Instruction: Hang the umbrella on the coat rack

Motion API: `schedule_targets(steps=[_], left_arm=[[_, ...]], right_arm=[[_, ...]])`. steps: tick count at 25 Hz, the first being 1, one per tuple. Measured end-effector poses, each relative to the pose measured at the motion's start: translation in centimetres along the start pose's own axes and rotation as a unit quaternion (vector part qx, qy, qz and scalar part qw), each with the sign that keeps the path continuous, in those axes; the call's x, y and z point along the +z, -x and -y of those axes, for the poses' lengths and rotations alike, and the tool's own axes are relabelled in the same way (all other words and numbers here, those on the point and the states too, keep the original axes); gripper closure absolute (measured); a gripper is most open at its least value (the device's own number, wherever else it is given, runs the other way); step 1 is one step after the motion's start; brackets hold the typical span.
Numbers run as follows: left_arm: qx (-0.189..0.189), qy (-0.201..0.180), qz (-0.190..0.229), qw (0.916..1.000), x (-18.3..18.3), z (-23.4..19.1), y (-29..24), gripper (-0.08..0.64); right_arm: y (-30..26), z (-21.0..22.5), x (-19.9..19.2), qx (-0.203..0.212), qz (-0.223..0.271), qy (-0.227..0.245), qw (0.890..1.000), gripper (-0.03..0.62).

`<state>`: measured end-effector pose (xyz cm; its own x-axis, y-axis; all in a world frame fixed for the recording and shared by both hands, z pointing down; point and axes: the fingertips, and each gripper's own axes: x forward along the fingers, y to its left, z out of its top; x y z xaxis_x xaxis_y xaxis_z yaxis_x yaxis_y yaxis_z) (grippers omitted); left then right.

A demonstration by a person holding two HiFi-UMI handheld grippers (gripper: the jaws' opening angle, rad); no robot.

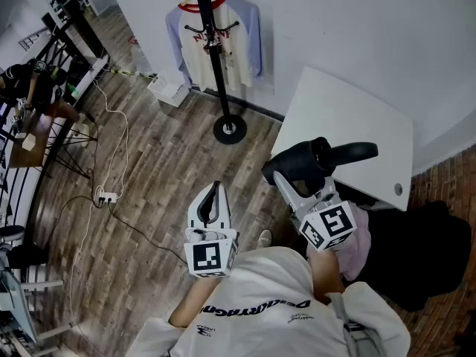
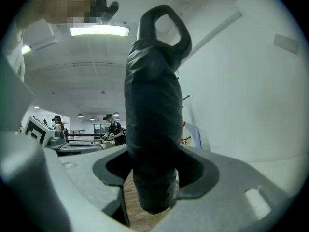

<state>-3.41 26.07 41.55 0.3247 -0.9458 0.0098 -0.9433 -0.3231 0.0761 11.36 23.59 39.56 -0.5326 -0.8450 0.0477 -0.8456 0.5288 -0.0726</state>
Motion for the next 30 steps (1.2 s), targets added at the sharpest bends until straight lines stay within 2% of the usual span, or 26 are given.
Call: schedule_targets(steps=[12, 19, 30], left_arm=[[-0.008, 0.005, -0.007, 0.9999, -0.3, 1.0, 0.4, 0.563], [-0.008, 0.006, -0.012, 0.9999, -0.7, 3.0, -1.1, 0.563], [0.014, 0.007, -0.011, 0.9998, -1.4, 5.2, -4.0, 0.563]], right_arm=[[1.1, -0.6, 0.0, 0.008, -0.003, -0.009, 1.000, 0.328], [1.6, 1.8, -0.2, 0.009, -0.004, -0.012, 1.000, 0.328], [1.4, 5.6, -0.7, 0.022, -0.002, -0.009, 1.000, 0.328]])
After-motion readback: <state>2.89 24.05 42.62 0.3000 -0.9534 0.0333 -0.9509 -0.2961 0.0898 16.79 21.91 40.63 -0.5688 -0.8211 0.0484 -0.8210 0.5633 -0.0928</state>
